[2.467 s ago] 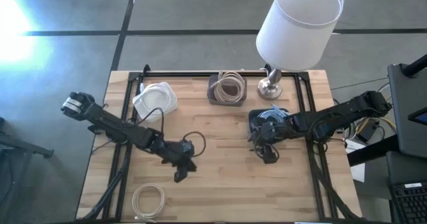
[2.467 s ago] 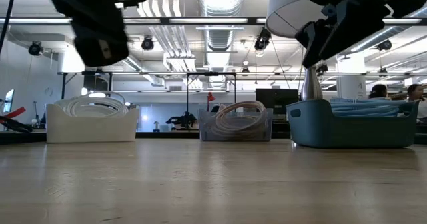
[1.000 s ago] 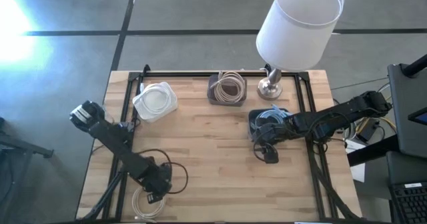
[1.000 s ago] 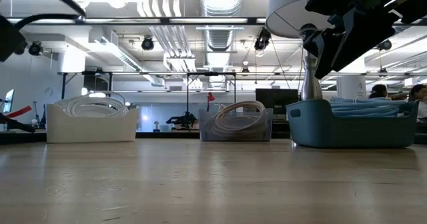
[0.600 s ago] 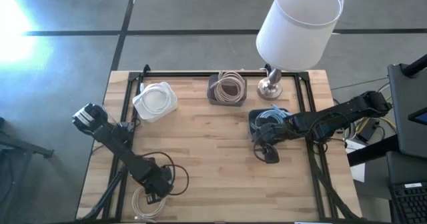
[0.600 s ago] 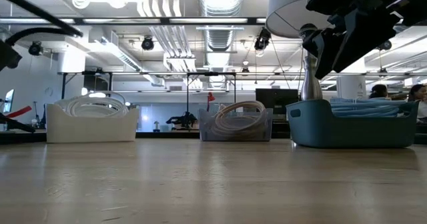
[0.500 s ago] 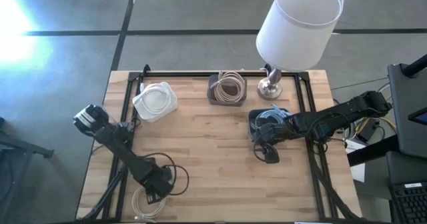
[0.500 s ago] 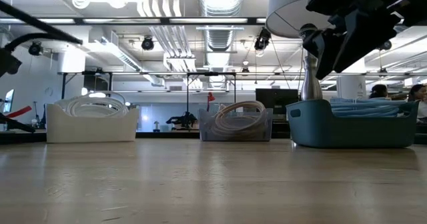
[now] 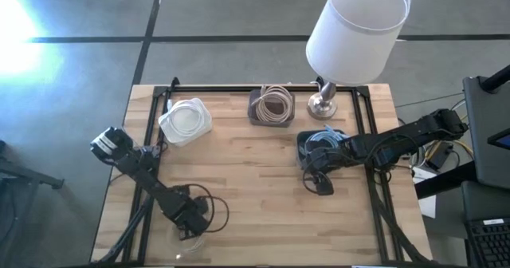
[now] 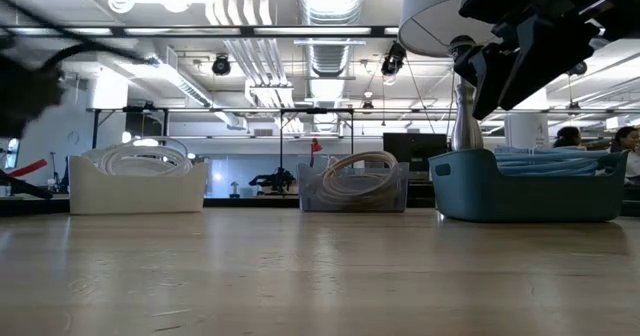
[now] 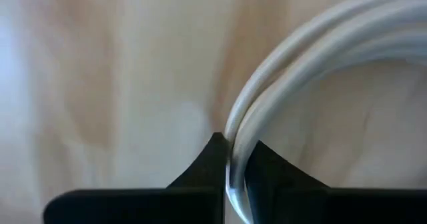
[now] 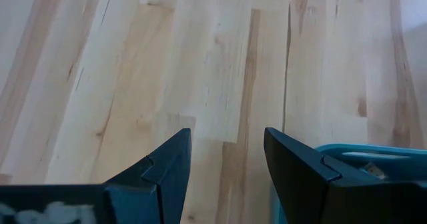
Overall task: Pick & Place USB Port
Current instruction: Put the brown charger cable into the black bin
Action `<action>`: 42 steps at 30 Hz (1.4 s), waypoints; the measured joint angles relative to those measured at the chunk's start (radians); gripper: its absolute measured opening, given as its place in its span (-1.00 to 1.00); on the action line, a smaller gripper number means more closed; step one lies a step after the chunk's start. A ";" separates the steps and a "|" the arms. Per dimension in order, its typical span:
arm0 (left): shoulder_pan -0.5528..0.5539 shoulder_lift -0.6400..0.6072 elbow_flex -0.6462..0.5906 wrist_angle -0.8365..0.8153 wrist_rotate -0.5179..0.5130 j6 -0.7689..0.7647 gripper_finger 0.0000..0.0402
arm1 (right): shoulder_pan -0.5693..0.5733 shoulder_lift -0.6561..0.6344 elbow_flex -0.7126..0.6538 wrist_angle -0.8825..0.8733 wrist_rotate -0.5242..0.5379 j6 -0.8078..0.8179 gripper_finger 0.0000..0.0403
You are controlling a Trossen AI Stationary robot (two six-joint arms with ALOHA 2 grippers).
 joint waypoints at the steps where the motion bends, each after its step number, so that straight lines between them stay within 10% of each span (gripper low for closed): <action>1: 0.010 -0.005 0.011 -0.007 -0.037 -0.008 -0.86 | 0.000 0.000 0.000 0.001 0.000 0.000 -0.08; 14: 0.154 -0.011 0.238 -0.020 -0.930 0.086 -0.81 | 0.000 0.000 0.000 0.068 0.002 0.000 -0.08; 21: 0.326 -0.011 0.321 0.025 -1.208 0.219 -0.81 | -0.001 0.000 0.000 0.077 0.003 -0.025 -0.08; 34: 0.843 0.004 0.282 0.777 -1.053 0.811 -0.81 | 0.000 0.000 0.000 0.077 0.002 -0.026 -0.08; 42: 1.025 0.065 0.280 0.825 -0.836 0.763 -0.80 | 0.000 0.000 0.000 0.076 0.002 -0.065 -0.08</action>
